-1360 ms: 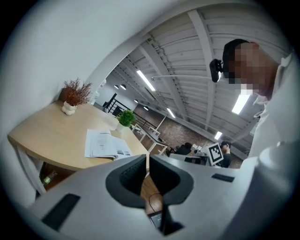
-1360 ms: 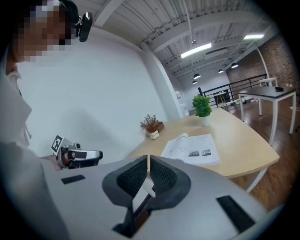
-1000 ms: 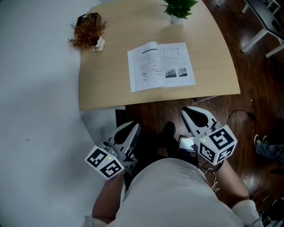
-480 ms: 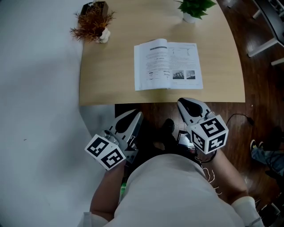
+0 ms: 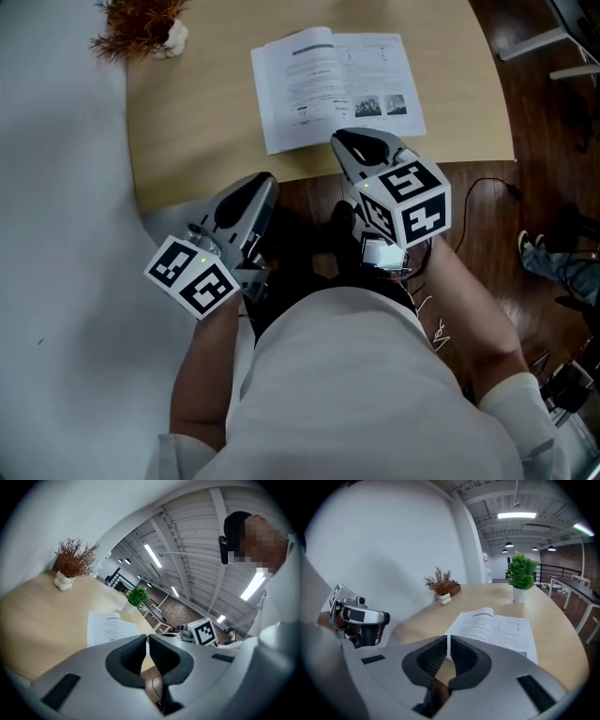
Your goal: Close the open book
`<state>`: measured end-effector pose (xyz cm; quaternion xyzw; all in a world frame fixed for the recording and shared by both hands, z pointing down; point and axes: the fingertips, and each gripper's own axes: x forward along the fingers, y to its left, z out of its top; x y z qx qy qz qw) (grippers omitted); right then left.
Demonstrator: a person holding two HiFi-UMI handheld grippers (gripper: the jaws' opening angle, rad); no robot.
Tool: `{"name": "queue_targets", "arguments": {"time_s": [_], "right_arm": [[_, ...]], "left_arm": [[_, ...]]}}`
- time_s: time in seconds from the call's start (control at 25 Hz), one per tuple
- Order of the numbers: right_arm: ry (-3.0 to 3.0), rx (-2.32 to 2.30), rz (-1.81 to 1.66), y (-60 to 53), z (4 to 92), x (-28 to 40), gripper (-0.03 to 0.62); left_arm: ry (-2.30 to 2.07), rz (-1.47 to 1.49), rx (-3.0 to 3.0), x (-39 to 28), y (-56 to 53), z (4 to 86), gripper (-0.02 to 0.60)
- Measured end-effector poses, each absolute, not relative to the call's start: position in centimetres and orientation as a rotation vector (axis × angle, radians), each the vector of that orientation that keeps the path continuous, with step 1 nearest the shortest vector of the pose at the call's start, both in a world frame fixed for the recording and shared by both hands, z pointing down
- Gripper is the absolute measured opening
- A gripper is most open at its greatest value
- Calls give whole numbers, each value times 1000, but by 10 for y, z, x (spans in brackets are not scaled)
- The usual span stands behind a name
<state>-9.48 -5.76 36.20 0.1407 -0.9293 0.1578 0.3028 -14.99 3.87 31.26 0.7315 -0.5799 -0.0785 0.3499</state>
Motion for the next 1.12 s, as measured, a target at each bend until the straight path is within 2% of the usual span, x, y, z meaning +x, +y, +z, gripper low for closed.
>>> {"name": "queue_targets", "arguments": {"time_s": [1.12], "right_arm": [[-2301, 406, 289, -51, 436, -153, 5]], "left_arm": [[-1347, -206, 1873, -187, 22, 375, -2]]}}
